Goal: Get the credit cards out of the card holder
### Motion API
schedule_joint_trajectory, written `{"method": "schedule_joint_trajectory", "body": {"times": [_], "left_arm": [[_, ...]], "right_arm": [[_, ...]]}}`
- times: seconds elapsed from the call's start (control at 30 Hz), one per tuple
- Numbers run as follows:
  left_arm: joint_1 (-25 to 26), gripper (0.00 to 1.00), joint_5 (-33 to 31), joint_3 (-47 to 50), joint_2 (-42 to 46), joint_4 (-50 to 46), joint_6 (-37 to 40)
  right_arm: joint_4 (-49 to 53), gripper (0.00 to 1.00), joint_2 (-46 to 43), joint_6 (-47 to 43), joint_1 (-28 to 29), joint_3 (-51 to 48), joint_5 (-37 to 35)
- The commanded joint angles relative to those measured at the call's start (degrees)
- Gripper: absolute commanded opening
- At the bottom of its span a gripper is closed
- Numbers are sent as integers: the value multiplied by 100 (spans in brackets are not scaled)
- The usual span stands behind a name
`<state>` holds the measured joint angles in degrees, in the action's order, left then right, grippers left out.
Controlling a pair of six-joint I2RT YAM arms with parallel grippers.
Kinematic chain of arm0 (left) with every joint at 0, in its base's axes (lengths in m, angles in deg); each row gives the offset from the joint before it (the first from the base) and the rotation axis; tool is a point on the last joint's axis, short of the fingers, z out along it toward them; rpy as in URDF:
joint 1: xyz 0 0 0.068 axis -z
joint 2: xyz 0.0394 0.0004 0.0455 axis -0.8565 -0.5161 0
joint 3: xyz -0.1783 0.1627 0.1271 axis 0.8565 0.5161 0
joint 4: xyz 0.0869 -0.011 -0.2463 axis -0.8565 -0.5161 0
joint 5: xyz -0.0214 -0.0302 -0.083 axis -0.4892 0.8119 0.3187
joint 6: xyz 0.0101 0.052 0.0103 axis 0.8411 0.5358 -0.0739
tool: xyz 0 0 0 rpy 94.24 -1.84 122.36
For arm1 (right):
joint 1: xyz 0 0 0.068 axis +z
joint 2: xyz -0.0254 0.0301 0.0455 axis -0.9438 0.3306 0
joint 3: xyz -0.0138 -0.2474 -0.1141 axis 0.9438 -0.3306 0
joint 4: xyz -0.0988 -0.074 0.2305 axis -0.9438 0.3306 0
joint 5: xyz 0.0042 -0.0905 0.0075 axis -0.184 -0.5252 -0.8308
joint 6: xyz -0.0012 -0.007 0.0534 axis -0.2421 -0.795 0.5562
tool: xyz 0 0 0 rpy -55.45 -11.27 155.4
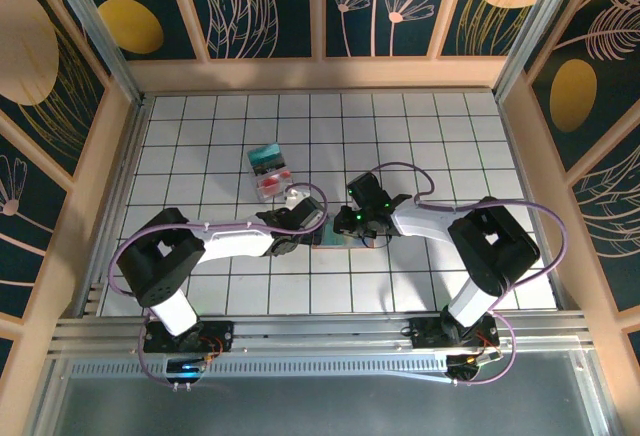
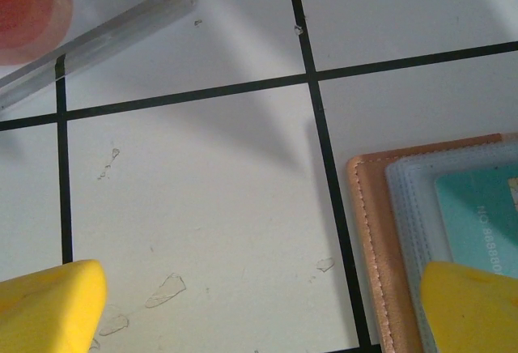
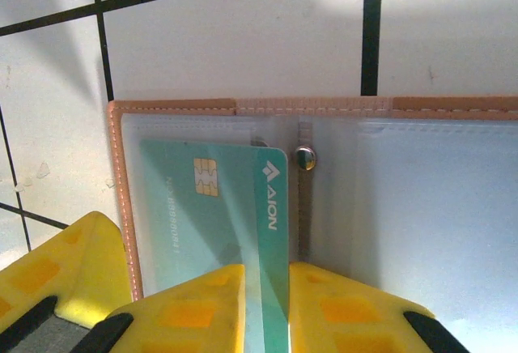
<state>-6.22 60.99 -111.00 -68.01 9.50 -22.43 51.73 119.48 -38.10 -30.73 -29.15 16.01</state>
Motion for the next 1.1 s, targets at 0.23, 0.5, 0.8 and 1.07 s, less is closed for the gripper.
{"method": "schedule_joint_trajectory", "body": {"times": [0.23,0.5,0.8,1.07], "left_arm": [[-18,99,-293,-210,-314,-394,-131],[-24,99,-255,-179,-366,-464,-105],[-20,99,-250,-172,-387,-535,-78],[-24,99,-254,-190,-419,-550,-82]], "right_arm": [[-67,14,-252,116,-9,-98,-24],[-100,10,-305,116,-15,-137,-16],[-35,9,-406,81,-110,-244,-117],[-68,10,-473,53,-226,-377,-125]]}}
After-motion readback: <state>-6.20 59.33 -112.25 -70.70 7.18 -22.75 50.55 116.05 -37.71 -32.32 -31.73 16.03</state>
